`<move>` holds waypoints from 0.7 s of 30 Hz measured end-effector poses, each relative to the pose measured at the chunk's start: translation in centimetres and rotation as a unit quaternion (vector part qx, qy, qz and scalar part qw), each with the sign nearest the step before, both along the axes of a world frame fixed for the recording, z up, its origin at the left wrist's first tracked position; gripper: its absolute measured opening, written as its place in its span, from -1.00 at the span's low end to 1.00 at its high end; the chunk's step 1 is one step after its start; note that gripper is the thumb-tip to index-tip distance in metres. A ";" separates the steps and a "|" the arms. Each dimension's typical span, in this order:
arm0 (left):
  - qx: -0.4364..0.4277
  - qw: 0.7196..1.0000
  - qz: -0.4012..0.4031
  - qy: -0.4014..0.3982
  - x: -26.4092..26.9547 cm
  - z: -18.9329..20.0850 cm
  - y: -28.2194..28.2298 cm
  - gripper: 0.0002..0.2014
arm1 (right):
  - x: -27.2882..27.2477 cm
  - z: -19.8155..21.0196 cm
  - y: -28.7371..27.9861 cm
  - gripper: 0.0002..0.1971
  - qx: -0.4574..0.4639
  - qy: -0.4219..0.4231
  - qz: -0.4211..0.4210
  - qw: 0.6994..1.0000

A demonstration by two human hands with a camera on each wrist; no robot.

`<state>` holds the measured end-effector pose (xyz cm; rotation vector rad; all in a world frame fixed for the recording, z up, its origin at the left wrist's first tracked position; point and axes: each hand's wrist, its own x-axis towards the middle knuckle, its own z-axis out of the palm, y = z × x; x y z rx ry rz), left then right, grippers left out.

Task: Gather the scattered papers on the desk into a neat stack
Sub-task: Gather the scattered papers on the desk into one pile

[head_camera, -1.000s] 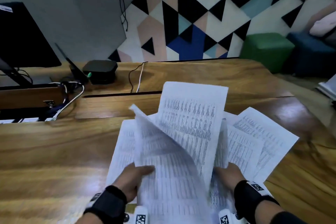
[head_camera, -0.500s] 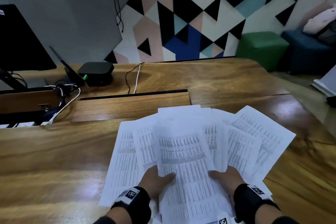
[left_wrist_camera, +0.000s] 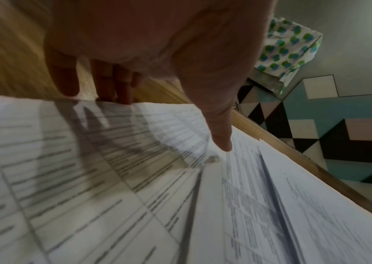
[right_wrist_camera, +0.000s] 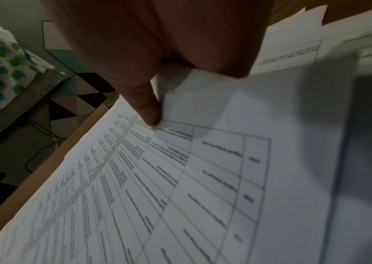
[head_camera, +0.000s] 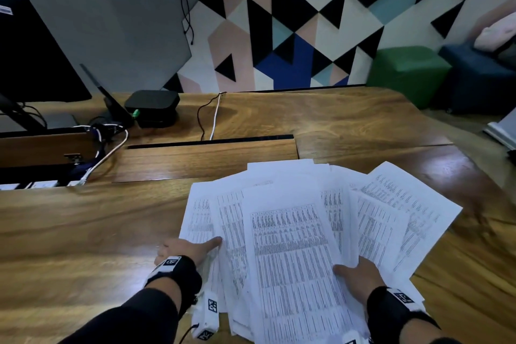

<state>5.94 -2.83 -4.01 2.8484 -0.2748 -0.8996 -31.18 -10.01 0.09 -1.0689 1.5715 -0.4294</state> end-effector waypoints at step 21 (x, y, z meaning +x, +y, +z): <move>-0.449 0.887 -0.011 0.109 -2.1 13.4 0.5 -0.83 | -0.4 -0.1 0.4 -0.90 -0.011 -0.004 0.012 1.000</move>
